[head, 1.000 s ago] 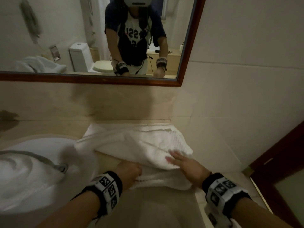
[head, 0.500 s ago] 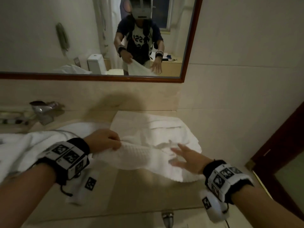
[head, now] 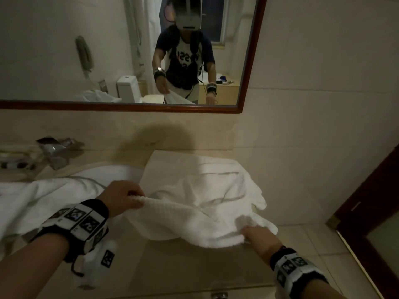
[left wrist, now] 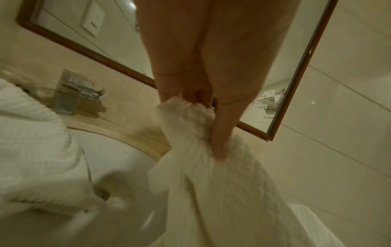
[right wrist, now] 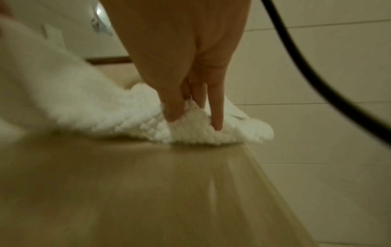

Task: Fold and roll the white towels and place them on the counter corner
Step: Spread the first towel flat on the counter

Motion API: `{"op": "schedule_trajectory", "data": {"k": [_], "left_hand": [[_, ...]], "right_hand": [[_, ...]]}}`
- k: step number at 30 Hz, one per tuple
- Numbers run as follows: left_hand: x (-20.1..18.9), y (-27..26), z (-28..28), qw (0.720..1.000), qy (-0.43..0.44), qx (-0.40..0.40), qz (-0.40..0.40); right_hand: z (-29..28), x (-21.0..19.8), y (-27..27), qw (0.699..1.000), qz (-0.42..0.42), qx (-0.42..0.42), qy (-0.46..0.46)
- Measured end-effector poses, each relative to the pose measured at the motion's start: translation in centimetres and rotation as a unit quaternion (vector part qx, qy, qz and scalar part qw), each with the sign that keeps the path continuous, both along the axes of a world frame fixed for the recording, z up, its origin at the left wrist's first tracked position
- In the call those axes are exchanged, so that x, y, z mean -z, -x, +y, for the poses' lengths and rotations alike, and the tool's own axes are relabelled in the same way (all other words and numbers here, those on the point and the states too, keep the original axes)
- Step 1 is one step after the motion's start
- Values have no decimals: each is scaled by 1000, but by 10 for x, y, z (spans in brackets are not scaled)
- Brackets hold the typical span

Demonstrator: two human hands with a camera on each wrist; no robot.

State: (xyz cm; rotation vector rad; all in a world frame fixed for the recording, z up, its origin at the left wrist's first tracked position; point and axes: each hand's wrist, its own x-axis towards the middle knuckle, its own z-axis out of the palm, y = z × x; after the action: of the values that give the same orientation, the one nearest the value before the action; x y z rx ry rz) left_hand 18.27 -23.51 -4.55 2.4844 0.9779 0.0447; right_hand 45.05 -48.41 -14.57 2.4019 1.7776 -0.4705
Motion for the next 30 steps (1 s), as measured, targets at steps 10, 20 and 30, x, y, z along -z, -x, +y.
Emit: {"op": "schedule_trajectory", "data": {"k": [10, 20, 30], "left_hand": [[-37, 0, 30, 995, -32, -85, 29], [41, -1, 25, 997, 21, -60, 53], [54, -13, 19, 980, -60, -33, 189]], "right_hand": [[67, -113, -47, 972, 77, 113, -190], [73, 5, -25, 992, -34, 108, -56], [87, 2, -67, 988, 61, 128, -64]]}}
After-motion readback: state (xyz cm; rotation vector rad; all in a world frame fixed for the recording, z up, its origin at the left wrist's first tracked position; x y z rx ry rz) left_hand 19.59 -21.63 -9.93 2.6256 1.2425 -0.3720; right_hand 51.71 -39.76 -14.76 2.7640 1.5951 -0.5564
